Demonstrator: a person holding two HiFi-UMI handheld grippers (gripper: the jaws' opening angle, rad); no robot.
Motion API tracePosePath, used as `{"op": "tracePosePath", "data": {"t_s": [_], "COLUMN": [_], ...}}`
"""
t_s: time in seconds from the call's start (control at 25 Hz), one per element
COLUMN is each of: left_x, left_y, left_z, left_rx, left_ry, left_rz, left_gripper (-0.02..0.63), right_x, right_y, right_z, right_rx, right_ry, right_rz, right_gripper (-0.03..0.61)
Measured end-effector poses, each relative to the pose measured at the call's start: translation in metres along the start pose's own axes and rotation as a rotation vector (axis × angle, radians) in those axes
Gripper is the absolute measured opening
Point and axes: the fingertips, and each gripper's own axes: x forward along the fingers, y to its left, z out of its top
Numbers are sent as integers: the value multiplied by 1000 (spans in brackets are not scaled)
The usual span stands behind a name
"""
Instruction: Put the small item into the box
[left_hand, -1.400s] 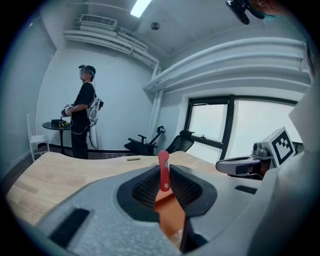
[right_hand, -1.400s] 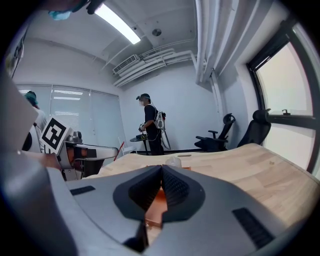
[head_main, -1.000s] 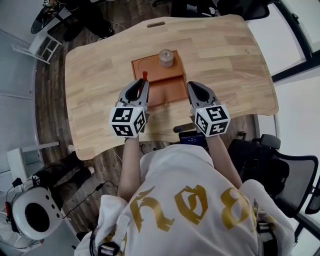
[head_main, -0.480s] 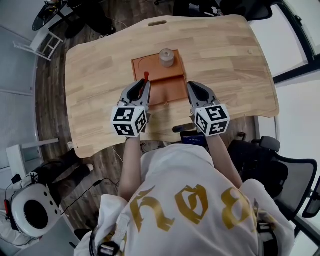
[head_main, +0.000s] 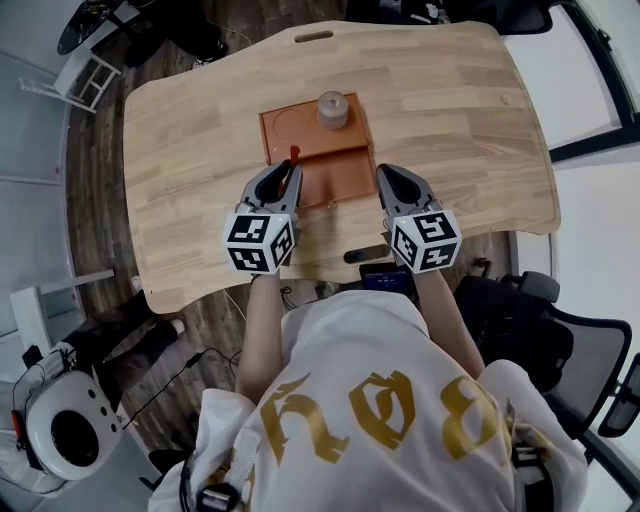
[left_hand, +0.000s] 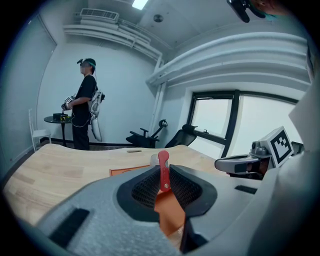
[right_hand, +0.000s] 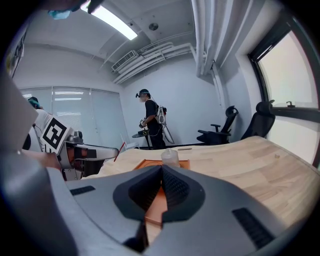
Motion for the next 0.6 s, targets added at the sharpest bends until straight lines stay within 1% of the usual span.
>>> {"op": "tracePosePath", "data": {"t_s": [0.2,0.6], "left_x": [8,25], "left_y": [3,11], "left_z": [-9,-28], "left_rx": [-10,-22], "left_ry": [22,75], "left_rz": [-7,-16], "left_gripper": [59,60], "right_x": [7,23], "right_y": [-2,-8], "right_z": [-14,-26], "right_rx": [6,15], "right_ry": [34,79], "right_rz": [9,12], "right_gripper": [12,12]}}
